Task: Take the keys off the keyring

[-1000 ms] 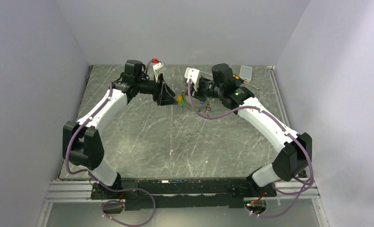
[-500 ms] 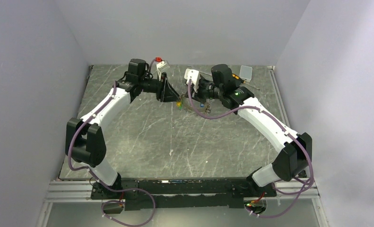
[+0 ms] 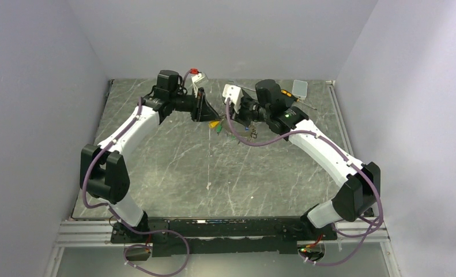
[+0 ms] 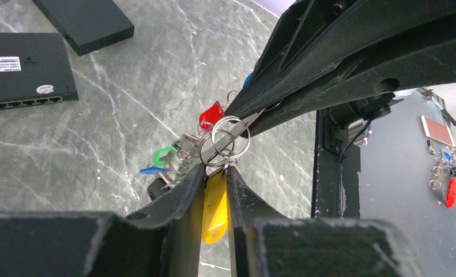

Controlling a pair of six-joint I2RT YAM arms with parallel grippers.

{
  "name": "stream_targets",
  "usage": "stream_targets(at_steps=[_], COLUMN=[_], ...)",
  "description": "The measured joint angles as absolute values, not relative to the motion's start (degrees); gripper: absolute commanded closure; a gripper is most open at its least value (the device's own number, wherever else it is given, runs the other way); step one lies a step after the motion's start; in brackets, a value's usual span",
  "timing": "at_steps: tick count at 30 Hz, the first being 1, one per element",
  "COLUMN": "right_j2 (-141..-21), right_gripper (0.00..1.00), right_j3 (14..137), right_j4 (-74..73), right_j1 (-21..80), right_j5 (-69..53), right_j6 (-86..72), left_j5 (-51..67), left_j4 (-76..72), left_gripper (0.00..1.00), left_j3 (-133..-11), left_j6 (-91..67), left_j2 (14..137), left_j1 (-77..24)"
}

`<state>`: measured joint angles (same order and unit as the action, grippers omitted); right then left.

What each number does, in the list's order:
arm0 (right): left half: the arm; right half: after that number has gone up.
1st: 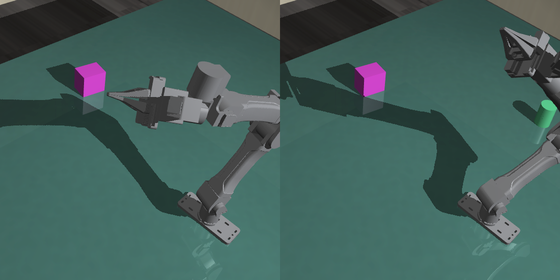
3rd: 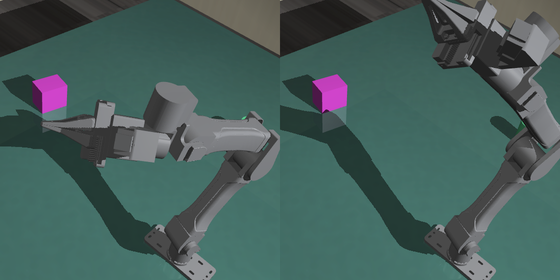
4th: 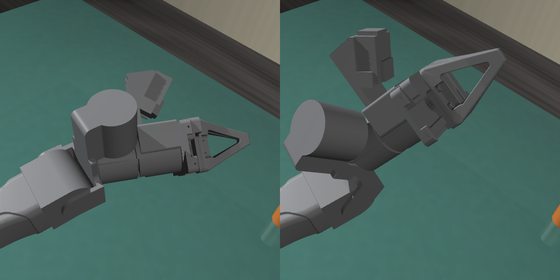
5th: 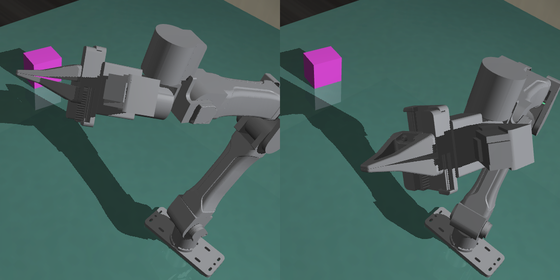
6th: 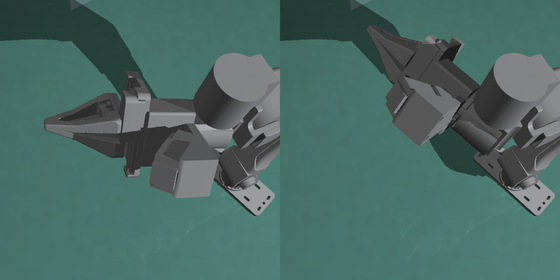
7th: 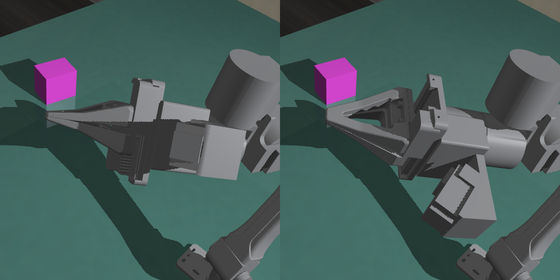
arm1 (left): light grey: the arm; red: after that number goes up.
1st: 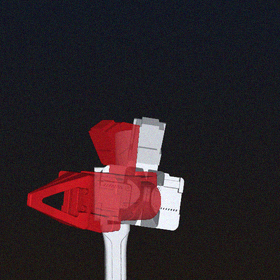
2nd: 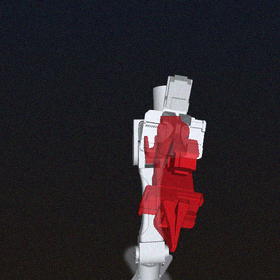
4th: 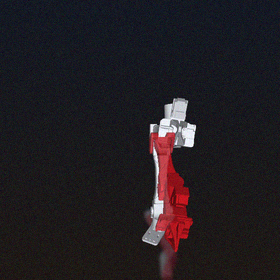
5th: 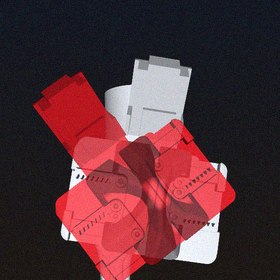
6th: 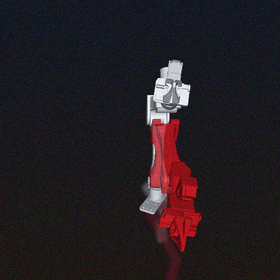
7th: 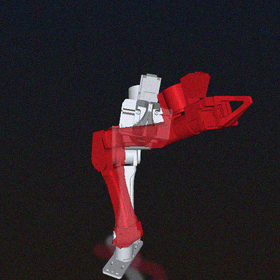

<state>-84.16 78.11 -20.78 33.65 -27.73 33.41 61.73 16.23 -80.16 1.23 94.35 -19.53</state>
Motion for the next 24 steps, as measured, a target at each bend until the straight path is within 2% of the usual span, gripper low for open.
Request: stream_targets(at_steps=[2,4,10,18,19,24], right_j2=[-84.14,-84.14,-84.14,-84.14,-84.14,-84.14], right_gripper=[1.0,1.0,1.0,1.0,1.0,1.0], right_j3=[78.11,78.11,78.11,78.06,78.06,78.04], right_j4=[-20.75,-20.71,-20.62,-19.88,-19.7,-19.14], right_j1=[33.87,34.02,34.41,34.65,34.74,35.16], right_j5=[-26.87,-26.04,-24.95,-21.21,-20.75,-18.85], right_j6=[33.41,33.41,33.45,35.51,35.83,36.91], left_j5=[60.8,60.01,57.41,53.87,53.54,52.58], left_j4=[17.41,18.35,20.47,26.04,26.72,30.61], left_gripper=[0.73,0.77,0.78,0.95,0.99,1.0], left_j3=[-80.77,-81.32,-82.19,-85.45,-86.0,-89.23], left_j6=[2.39,3.22,5.41,9.54,10.04,12.43], left_j2=[94.35,94.35,94.35,94.35,94.35,94.3], left_j1=[-19.81,-20.08,-20.6,-21.63,-21.78,-22.68])
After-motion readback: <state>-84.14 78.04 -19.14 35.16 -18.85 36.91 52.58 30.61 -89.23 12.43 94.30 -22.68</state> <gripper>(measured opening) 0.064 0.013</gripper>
